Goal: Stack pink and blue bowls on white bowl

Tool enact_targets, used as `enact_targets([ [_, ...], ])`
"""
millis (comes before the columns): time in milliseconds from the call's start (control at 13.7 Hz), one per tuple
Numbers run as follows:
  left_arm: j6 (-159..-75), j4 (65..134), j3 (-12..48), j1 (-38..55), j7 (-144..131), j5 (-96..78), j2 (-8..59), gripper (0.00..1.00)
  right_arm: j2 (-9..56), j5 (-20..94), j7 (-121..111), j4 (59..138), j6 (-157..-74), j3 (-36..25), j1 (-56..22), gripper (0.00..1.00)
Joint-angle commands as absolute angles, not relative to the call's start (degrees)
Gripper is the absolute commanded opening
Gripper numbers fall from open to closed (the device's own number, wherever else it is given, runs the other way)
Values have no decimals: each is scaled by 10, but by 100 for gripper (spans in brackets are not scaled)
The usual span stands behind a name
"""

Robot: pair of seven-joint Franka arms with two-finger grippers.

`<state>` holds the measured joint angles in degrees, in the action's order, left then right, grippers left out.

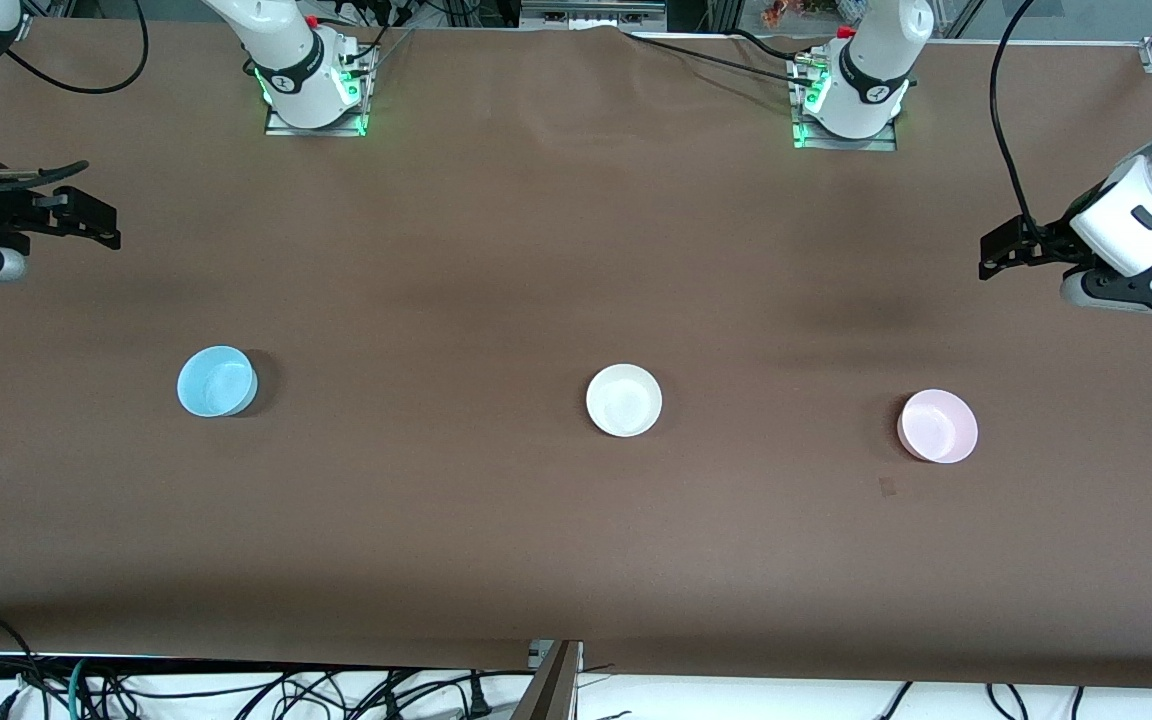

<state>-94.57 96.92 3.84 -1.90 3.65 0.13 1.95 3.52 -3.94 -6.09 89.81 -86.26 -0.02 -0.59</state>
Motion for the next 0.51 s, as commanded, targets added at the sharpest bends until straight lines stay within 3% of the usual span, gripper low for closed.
enact_targets([
  [0, -935, 943, 41, -23, 38, 5, 39, 100, 44, -42, -71, 881, -858, 2, -1, 100],
  [439, -937, 897, 40, -35, 36, 2, 82, 100, 44, -42, -71, 881, -858, 2, -1, 100],
])
